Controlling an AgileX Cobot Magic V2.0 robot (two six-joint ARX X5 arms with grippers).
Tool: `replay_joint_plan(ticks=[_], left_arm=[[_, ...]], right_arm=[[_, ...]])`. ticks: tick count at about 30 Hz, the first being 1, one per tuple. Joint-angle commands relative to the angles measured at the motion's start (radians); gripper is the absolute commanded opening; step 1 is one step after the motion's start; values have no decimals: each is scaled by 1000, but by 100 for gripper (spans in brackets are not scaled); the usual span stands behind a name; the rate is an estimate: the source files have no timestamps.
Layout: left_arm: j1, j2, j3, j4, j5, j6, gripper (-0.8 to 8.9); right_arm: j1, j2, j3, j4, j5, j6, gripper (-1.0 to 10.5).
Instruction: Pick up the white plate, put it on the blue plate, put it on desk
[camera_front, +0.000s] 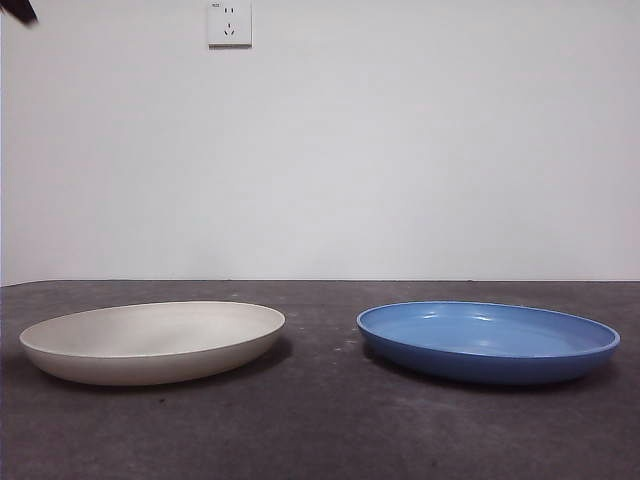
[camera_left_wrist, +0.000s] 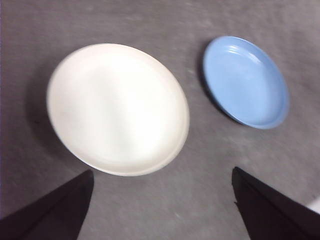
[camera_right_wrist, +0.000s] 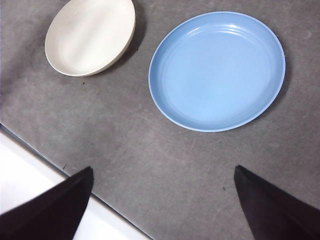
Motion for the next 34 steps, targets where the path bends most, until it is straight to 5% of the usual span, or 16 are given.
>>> replay_joint_plan(ticks=[1,14,34], left_arm=[[-2,72,27,46,-45,-19,437],[0,415,32,276,-204,-18,437],[1,747,32,453,-209,-16,436]], right_arm=[[3,4,18,10,-3,17,454],[3,4,18,13,-3,17,454],[3,4,18,20,-3,17,453]])
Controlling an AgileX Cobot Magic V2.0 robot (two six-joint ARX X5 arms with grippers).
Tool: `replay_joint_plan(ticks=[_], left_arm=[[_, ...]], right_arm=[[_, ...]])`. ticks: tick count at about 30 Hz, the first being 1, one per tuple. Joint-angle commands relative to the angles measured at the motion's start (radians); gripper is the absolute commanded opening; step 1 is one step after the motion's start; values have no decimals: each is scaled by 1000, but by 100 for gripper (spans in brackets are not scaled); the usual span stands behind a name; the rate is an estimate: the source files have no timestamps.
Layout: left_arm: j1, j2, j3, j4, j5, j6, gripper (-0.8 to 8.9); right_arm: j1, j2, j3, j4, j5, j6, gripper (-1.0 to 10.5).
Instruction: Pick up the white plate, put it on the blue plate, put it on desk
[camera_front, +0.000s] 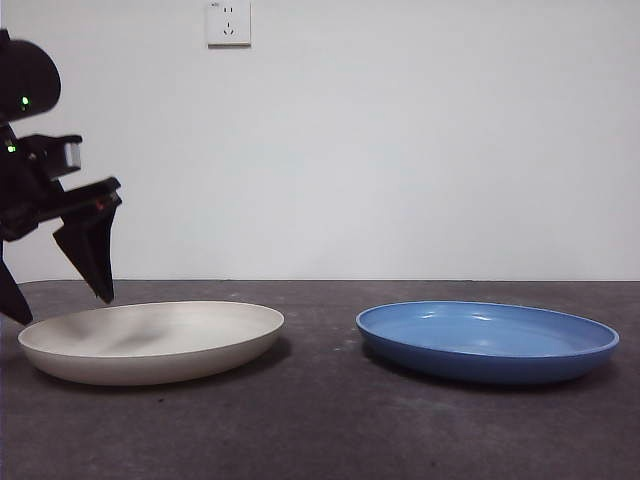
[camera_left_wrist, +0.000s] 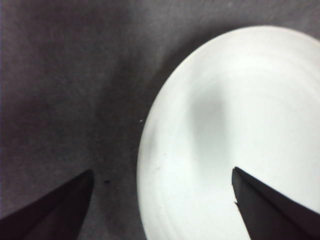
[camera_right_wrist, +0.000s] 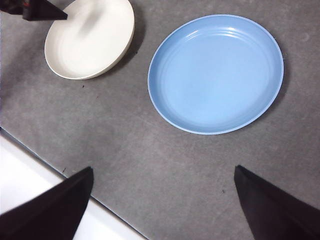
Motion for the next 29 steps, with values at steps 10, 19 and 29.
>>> replay_joint_plan(ticks=[10,19,29], left_arm=[[-3,65,24,8,2,-6,334],[-6,66,24,9,2,-8,73],[-5,64,24,14,2,-8,15]], right_arm=[[3,4,18,10,-3,9,453],[3,4,18,10,0,9,453],[3,4,18,10,0,9,453]])
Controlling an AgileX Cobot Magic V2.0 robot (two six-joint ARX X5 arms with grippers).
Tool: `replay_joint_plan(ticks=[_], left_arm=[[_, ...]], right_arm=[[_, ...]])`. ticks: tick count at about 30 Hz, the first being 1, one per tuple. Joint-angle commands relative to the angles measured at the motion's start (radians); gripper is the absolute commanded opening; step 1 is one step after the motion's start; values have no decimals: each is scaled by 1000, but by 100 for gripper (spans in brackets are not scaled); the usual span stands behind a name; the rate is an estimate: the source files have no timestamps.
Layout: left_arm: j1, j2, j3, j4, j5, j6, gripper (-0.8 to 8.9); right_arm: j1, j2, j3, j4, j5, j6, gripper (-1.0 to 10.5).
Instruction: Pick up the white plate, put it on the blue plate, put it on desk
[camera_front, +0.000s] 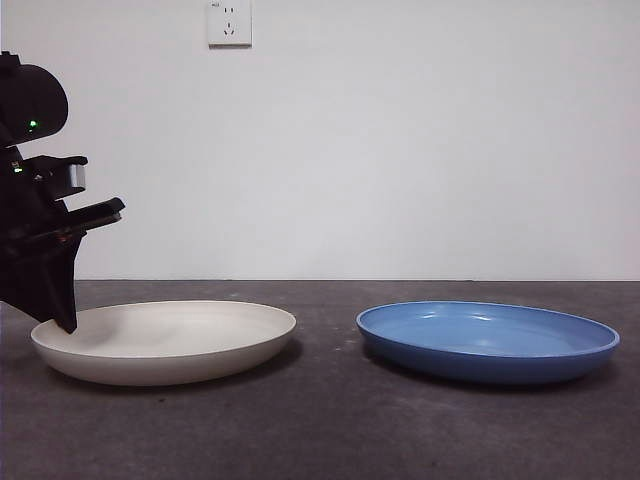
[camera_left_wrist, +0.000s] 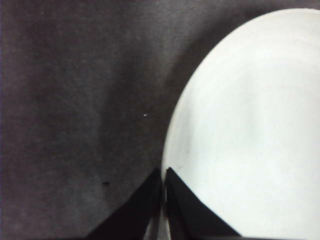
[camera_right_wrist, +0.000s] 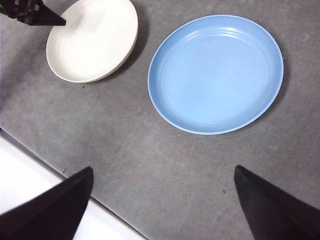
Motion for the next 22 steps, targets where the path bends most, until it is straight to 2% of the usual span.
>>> replay_joint_plan(ticks=[1,10,16,22], left_arm=[[2,16,20,6,3,-4,15],[3,-91,53,-5,5,-36,15],[-3,-215,76,3,137,-113,15],[-83,-255,130,-6,139,-162,15]], right_arm=[[3,4,18,9,-1,3,453],[3,4,18,9,-1,3,453],[3,4,18,9,-1,3,453],[3,3,18,9,-1,21,453]])
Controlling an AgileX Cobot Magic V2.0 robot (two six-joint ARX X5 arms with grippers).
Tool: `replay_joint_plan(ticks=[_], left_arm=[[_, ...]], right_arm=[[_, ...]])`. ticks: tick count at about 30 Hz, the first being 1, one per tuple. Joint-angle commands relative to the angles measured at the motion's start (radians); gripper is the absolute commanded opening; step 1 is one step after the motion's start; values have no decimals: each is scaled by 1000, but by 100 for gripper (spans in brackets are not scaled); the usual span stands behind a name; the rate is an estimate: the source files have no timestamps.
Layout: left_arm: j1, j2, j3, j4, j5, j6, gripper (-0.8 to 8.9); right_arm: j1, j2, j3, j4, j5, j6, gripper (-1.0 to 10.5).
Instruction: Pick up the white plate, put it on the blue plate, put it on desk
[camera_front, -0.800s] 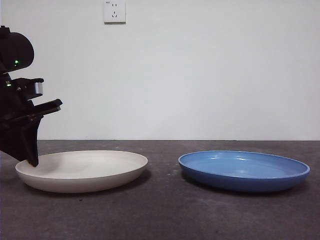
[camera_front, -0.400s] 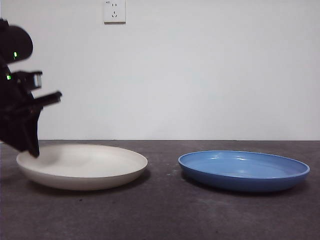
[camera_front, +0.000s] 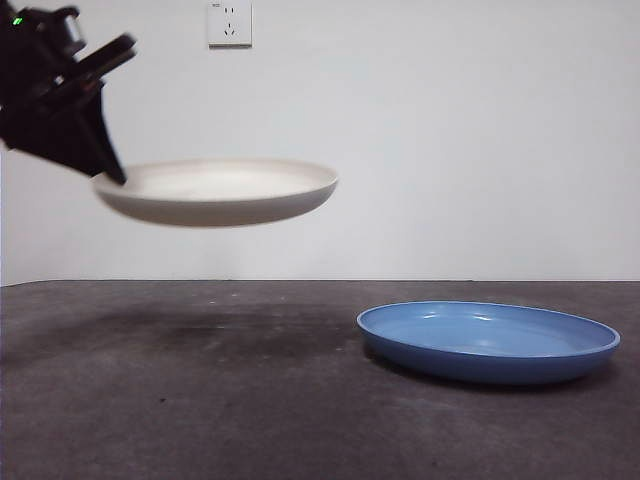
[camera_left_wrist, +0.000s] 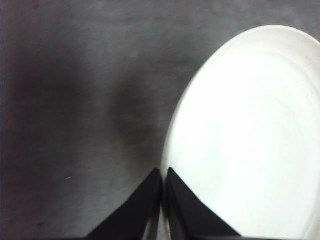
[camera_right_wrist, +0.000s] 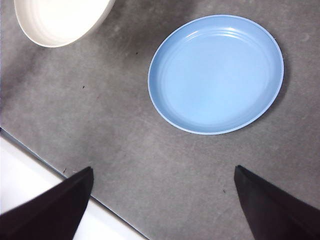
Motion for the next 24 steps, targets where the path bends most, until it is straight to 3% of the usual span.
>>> replay_joint_plan(ticks=[1,12,24], left_arm=[[-53,9,50,11,8,-42,16],[-299,217,270,-20,-64,-55,16],[-426,546,506,-36,-102,-55,16]], right_arm=[[3,2,18,9,-1,24,453],[3,-55,60,8,20,83,453],[3,-117,223,-43,117,108,453]])
